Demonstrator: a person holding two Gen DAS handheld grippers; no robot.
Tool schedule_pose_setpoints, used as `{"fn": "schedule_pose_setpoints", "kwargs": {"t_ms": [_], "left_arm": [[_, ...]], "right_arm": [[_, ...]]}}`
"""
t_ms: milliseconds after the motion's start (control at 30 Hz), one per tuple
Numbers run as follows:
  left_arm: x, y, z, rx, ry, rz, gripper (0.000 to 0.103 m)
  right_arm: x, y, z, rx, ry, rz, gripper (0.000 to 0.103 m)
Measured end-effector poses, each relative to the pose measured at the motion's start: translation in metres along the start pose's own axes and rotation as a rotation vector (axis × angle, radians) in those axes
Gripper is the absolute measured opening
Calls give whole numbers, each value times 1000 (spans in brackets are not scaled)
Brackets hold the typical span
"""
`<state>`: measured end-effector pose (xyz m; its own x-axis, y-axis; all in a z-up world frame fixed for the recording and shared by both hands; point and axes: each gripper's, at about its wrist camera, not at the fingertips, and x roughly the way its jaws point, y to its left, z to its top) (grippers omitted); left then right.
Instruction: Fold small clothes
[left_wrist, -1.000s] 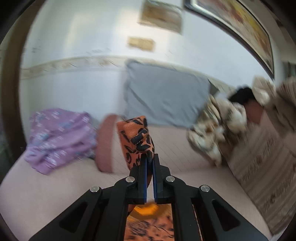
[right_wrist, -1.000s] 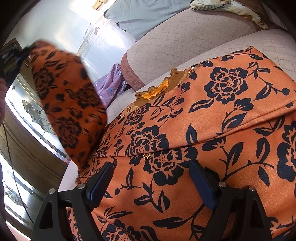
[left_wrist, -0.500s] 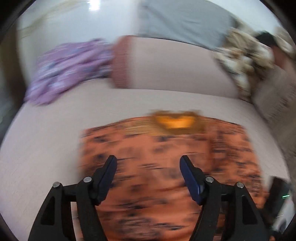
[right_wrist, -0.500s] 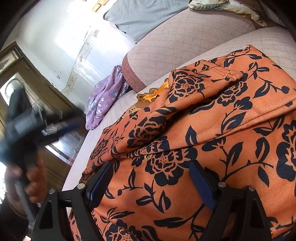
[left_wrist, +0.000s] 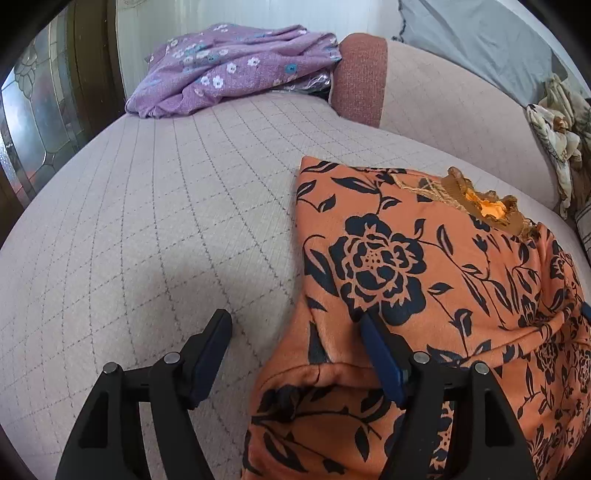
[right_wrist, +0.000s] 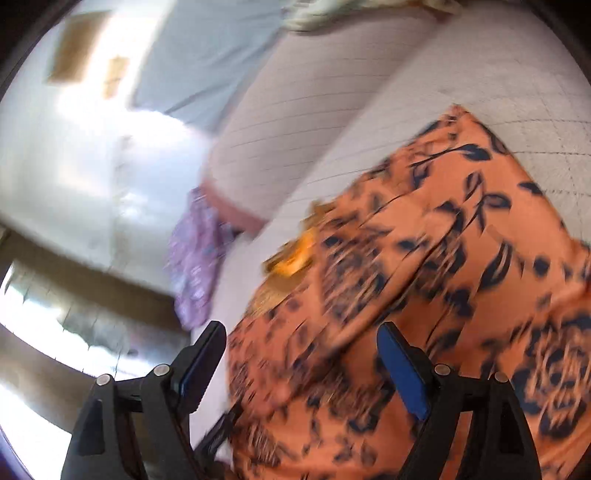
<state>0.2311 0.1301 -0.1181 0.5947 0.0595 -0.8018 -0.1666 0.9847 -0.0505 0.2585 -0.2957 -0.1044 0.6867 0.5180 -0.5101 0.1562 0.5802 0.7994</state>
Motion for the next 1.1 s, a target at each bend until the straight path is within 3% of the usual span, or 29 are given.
{"fn": "schedule_pose_setpoints", "kwargs": {"t_ms": [67, 133, 167, 200, 267, 333, 400, 467, 500, 567, 600, 633, 667, 700, 733, 833, 933, 1033, 1100], "left_arm": [[2, 0, 2, -1, 3, 2, 75], [2, 0, 2, -2, 4, 3, 76], [2, 0, 3, -3, 4, 5, 77], [5, 0, 4, -3, 4, 6, 78], [6, 0, 5, -4, 3, 9, 79], [6, 0, 5, -3, 1, 12, 79], [7, -1, 6, -3, 0, 17, 79], [9, -3, 7, -9, 1, 30, 81], [10, -4, 7, -8, 0, 36, 81], [8, -5, 5, -4, -7, 38, 82], [7, -3, 4, -10, -6, 29, 82], [7, -1, 4, -14, -6, 21, 82], [7, 0, 4, -18, -3, 18, 82], [8, -1, 5, -14, -2, 26, 83], [8, -3, 5, -9, -2, 37, 83], [5, -2, 7, -19, -3, 39, 83], [-8, 4, 11, -67, -47, 21, 83], [-24, 1, 13, -66, -135, -3, 83], [-14, -5, 10, -26, -95, -3, 83]], "right_arm": [[21, -10, 15, 74, 22, -67, 84], [36, -22, 21, 161, 39, -114, 76], [41, -28, 22, 202, 35, -138, 61], [43, -27, 23, 211, 16, -167, 35], [45, -15, 26, 144, 8, -194, 7], [28, 16, 28, 14, -82, -214, 7], [-4, 61, 19, -186, -226, -244, 7], [-18, 73, -2, -319, -296, -340, 10], [-9, 63, -6, -332, -262, -395, 20], [13, 19, -9, -230, -122, -499, 40], [16, -14, -12, -94, -69, -508, 38], [4, -24, -14, -53, -119, -424, 38], [-5, -25, -16, -46, -146, -415, 44], [-10, -21, -16, -53, -149, -423, 65], [-15, -15, -16, -75, -148, -409, 74], [-35, 2, -15, -130, -183, -431, 76], [-51, 18, -17, -165, -246, -370, 77], [-29, 41, -6, -238, -121, -217, 77], [11, 47, 8, -249, 53, -49, 77]]}}
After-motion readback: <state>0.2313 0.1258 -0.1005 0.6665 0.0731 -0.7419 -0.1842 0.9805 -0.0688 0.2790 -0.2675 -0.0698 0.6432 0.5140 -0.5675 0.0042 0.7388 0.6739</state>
